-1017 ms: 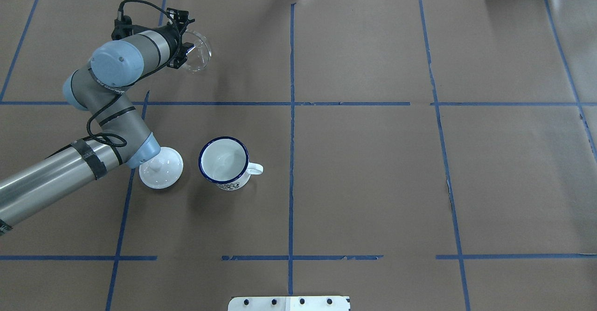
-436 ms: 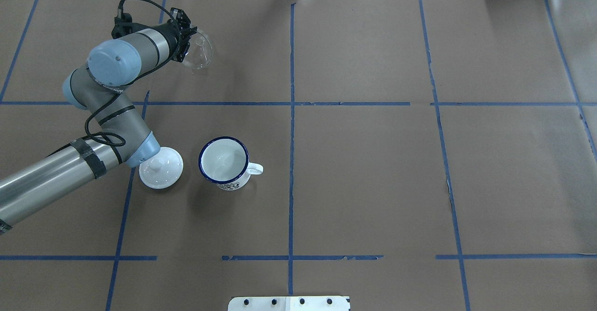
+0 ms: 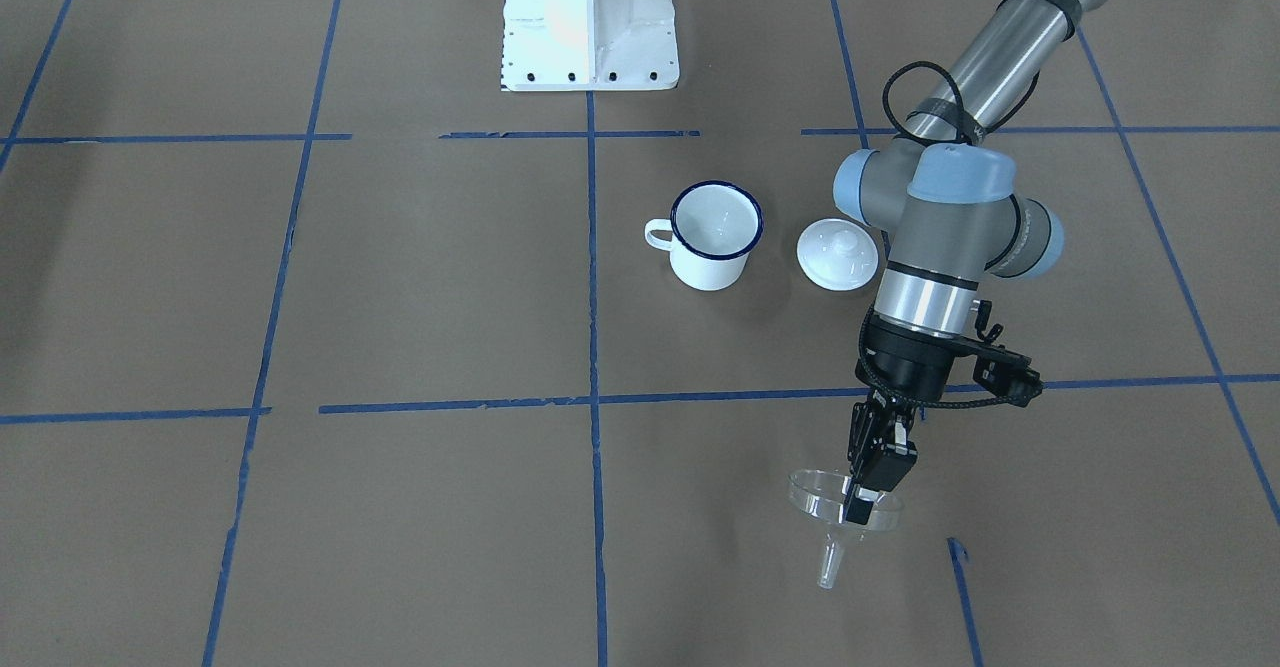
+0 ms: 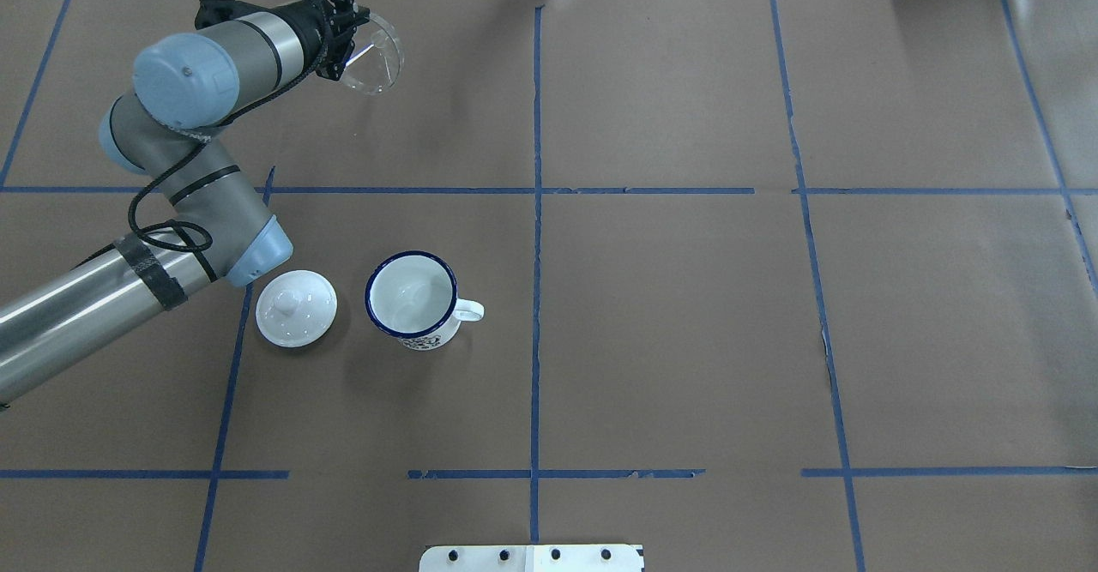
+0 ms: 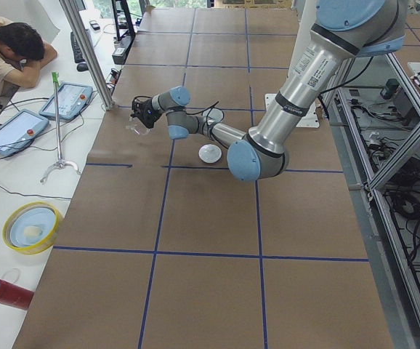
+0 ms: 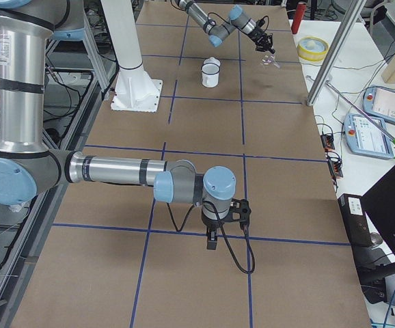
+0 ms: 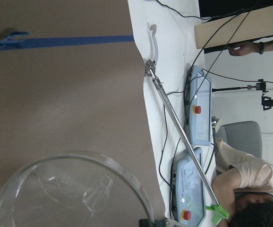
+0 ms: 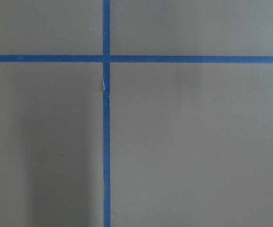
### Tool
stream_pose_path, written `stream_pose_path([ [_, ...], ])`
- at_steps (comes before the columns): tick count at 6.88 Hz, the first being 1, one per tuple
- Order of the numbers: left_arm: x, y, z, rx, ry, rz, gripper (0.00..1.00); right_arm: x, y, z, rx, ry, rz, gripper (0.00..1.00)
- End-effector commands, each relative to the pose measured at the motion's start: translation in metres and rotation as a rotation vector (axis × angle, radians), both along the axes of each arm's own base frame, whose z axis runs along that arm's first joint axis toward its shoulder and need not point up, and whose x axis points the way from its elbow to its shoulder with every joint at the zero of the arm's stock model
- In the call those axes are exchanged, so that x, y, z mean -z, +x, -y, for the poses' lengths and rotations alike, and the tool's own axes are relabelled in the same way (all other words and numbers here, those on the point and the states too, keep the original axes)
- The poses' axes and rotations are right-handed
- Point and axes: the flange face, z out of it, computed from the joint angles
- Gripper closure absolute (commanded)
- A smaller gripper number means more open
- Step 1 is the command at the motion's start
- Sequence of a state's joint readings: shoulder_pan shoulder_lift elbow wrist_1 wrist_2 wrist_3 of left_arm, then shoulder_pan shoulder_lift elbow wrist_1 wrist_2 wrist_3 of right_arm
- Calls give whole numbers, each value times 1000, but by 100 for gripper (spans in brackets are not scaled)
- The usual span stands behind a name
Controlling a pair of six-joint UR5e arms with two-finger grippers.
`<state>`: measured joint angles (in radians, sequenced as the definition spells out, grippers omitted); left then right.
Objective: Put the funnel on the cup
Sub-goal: 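Lift the funnel and carry it over the open mug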
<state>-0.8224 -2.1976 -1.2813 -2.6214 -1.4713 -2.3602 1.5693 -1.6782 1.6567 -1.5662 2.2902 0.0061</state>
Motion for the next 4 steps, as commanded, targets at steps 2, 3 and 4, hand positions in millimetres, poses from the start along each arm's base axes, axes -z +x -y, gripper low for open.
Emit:
stream_pose_path([
  [2, 120, -49, -63, -177, 35, 2, 100, 0, 0, 0, 0, 0, 0, 0],
  [3, 159, -74, -92, -236, 36, 22, 100, 0, 0, 0, 0, 0, 0, 0],
  [4, 188, -100, -118, -297, 20, 54, 100, 0, 0, 0, 0, 0, 0, 0],
])
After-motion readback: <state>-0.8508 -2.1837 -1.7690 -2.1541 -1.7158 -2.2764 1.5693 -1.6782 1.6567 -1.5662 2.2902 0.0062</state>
